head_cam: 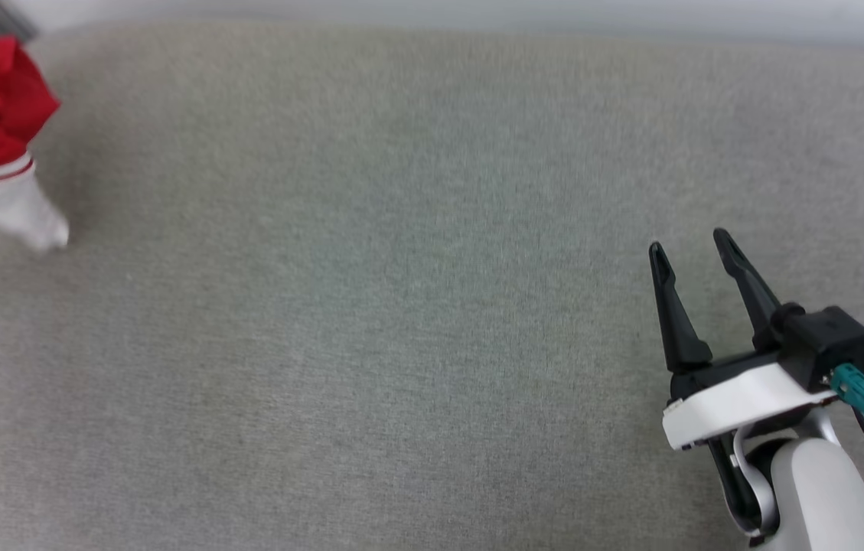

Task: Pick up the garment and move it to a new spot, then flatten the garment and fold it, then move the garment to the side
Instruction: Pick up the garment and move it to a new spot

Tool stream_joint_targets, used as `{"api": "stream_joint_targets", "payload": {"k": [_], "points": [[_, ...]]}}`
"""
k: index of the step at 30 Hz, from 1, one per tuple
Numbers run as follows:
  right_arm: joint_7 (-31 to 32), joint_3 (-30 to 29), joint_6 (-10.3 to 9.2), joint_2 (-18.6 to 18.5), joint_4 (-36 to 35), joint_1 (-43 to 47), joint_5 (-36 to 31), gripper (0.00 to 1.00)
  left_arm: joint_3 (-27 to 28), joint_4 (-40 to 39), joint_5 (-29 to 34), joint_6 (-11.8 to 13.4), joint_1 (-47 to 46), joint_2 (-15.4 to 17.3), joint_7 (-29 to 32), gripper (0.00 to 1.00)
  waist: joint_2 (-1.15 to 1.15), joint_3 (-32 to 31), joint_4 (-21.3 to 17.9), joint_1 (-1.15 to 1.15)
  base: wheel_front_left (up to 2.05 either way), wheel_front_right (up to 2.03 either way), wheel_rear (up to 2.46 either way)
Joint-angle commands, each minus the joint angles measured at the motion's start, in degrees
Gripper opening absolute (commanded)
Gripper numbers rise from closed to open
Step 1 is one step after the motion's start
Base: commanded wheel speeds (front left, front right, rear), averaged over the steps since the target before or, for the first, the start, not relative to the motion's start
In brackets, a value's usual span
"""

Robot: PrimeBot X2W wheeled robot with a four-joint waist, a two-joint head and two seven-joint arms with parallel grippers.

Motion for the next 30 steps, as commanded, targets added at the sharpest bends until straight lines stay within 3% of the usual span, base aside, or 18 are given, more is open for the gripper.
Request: {"api": "stream_joint_targets", "payload": {"k": [1,6,11,23,30], "points": [[-0.11,-0.23,-0.02,-0.02,0.09,0.98,0.42,1.00,-0.32,-0.28,0.30,0.17,-0.49,-0.83,-1.42,0.00,0.00,-3.49,0.33,0.00,0.00,0.00,0.00],[0.07,-1.14,-0.02,-0.01,-0.06,3.04,1.50,1.00,-2.11,-2.20,1.71,0.07,-0.32,-3.44,-6.99,0.00,0.00,-7.53,-0.70,0.00,0.00,0.00,0.00],[0.62,-2.24,-0.02,-0.01,-0.30,4.83,2.03,1.00,-5.52,-5.79,2.82,-0.35,2.11,-8.25,-8.92,0.00,0.00,-9.91,-3.03,0.00,0.00,0.00,0.00],[0.53,-1.53,-0.02,0.00,-0.37,6.43,4.03,1.00,-15.97,-13.75,1.92,-2.57,10.50,-23.03,-8.15,0.00,0.00,-10.50,-13.08,0.00,0.00,0.00,0.00],[0.38,-1.76,-0.02,0.01,-0.14,7.17,4.72,1.00,-22.42,-14.59,1.76,-3.93,18.79,-26.81,-6.33,0.00,0.00,-8.45,-17.00,0.00,0.00,0.00,0.00]]}}
